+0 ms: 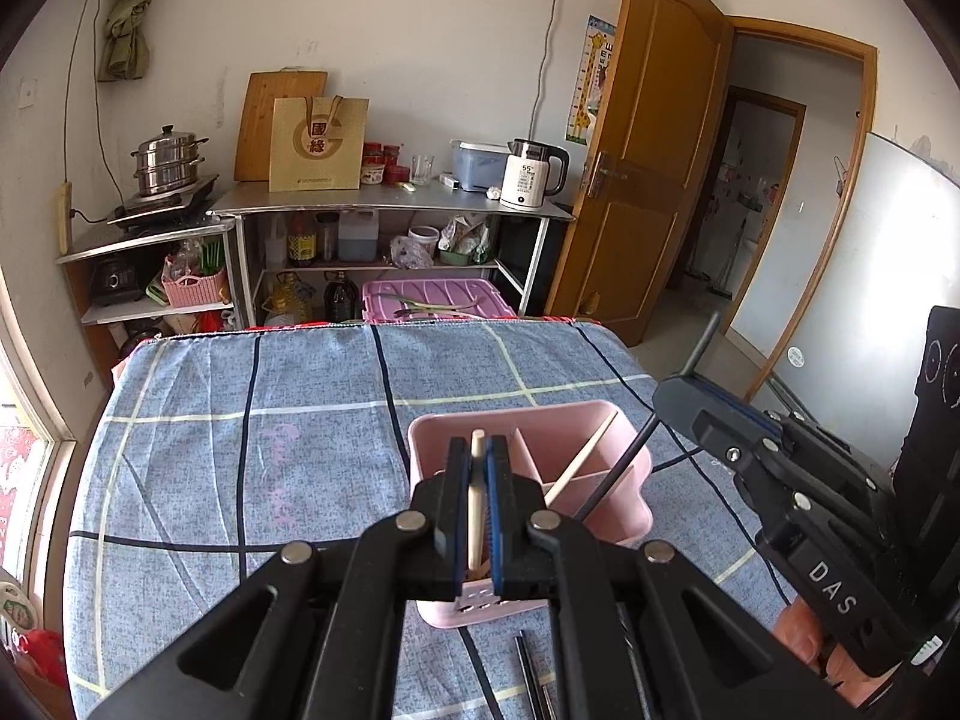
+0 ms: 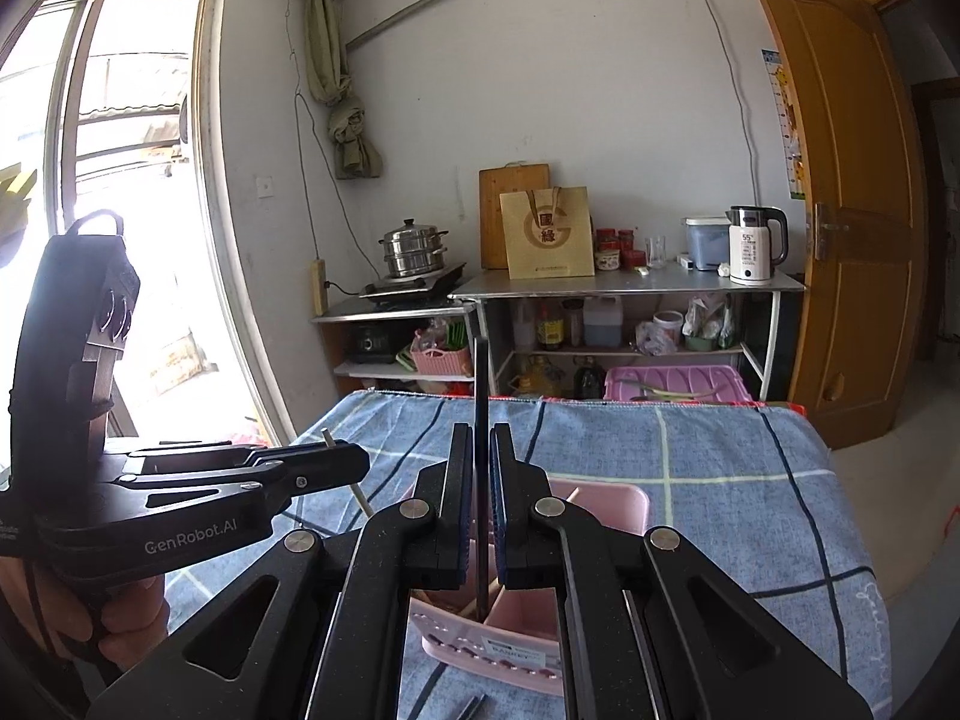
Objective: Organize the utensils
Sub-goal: 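Lift both chopsticks over the pink basket and release them into it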
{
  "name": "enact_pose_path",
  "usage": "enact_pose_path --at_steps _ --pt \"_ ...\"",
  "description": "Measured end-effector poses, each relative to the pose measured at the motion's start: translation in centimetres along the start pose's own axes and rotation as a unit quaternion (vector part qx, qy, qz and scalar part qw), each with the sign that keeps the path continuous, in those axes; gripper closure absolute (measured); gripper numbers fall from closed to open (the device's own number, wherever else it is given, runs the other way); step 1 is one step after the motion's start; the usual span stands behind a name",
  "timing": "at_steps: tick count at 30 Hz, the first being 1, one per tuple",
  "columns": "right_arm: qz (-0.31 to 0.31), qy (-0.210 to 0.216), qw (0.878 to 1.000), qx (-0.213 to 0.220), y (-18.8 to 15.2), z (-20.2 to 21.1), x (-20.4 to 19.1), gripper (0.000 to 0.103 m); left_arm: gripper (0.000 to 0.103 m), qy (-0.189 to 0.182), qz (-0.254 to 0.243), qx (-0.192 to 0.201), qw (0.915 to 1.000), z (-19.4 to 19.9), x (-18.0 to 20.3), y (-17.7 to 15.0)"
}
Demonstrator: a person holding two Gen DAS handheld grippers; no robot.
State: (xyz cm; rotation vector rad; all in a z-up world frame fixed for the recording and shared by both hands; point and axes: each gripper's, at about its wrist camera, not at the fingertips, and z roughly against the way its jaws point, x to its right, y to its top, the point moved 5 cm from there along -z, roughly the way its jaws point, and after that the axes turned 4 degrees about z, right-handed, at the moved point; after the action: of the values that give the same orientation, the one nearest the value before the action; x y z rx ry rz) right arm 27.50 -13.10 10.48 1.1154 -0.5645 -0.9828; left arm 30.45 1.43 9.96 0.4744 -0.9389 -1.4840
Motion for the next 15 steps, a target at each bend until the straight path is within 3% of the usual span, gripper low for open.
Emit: enact_pose_path --at_steps 6,15 --pt "-0.004 -0.003 1.0 0.002 -0.2 1.2 0.4 0.091 0.077 -0.001 0.0 0.011 0.9999 1.1 0.1 -0.3" --pt "-0.013 -0.006 1.0 0.018 -0.4 4.7 1.0 0.091 0.073 0.004 -0.013 0.056 0.9983 5.0 1.2 -0.7"
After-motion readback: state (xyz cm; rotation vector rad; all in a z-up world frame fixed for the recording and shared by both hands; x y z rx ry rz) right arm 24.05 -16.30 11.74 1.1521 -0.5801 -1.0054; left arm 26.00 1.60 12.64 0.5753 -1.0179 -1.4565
